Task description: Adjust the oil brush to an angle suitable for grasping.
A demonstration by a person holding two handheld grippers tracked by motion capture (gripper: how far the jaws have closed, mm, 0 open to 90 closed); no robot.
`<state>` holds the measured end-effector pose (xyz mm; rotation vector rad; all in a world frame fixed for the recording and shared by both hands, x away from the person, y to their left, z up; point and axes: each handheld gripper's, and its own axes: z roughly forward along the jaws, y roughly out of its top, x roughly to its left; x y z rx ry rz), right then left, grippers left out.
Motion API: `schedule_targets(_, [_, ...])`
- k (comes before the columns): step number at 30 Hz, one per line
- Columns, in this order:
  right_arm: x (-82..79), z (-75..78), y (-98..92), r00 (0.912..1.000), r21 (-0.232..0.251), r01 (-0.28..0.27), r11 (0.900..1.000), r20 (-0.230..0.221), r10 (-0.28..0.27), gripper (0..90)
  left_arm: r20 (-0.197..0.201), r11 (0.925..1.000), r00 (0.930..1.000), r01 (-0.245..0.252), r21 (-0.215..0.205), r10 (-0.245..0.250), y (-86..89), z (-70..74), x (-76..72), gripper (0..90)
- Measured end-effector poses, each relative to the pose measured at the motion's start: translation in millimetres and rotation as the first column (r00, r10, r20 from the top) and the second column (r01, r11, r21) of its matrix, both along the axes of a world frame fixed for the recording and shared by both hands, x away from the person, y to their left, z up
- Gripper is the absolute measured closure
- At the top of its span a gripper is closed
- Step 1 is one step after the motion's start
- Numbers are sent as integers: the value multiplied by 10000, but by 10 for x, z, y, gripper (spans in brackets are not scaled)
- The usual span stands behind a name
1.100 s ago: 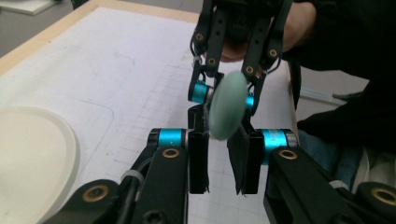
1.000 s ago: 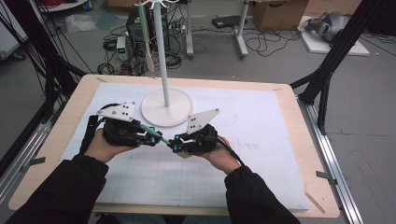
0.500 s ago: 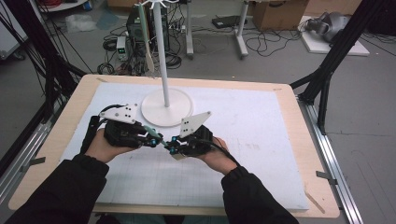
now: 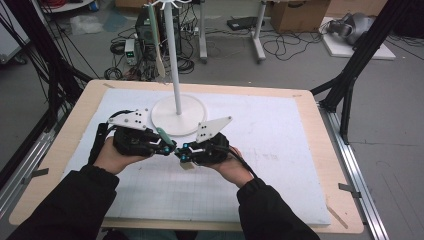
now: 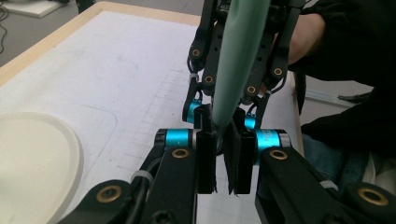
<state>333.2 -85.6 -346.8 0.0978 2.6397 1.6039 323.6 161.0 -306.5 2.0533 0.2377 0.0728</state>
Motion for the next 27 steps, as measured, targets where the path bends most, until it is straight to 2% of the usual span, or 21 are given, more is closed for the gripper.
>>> schedule_targets(1, [2,-1,-4,10000,-15,55,10000,-24,-55,762,-28,10000,10000,-83,-28,82,-2,-2,1,837])
schedule_targets(5, [19,-7,-33,9997,-119,225,9997,-73,-226,703,-9,9997,9997,-254,49,254,15,5,25,838])
schedule_targets(12, [68,13,-171,9982,-108,560,9984,-212,-562,647,-96,9987,9987,-498,-127,497,64,18,79,838])
schedule_targets(19, [108,14,-309,9955,-159,923,9956,-179,-926,655,-374,9970,9974,-631,-445,615,99,32,186,838])
schedule_targets(20, [110,14,-308,9946,-91,1026,9947,-177,-1027,655,-446,9967,9973,-607,-546,583,90,34,201,838])
schedule_targets(22, [105,33,-249,9954,64,960,9954,-19,-960,655,-444,9975,9977,-540,-454,520,58,37,217,838])
schedule_targets(25, [105,34,-119,9976,-224,666,9975,188,-662,672,-399,9988,9986,-360,-329,346,3,41,197,838])
schedule_targets(27, [118,7,-70,9985,-338,547,9979,111,-543,693,-341,9993,9992,-219,-290,209,-24,47,184,838])
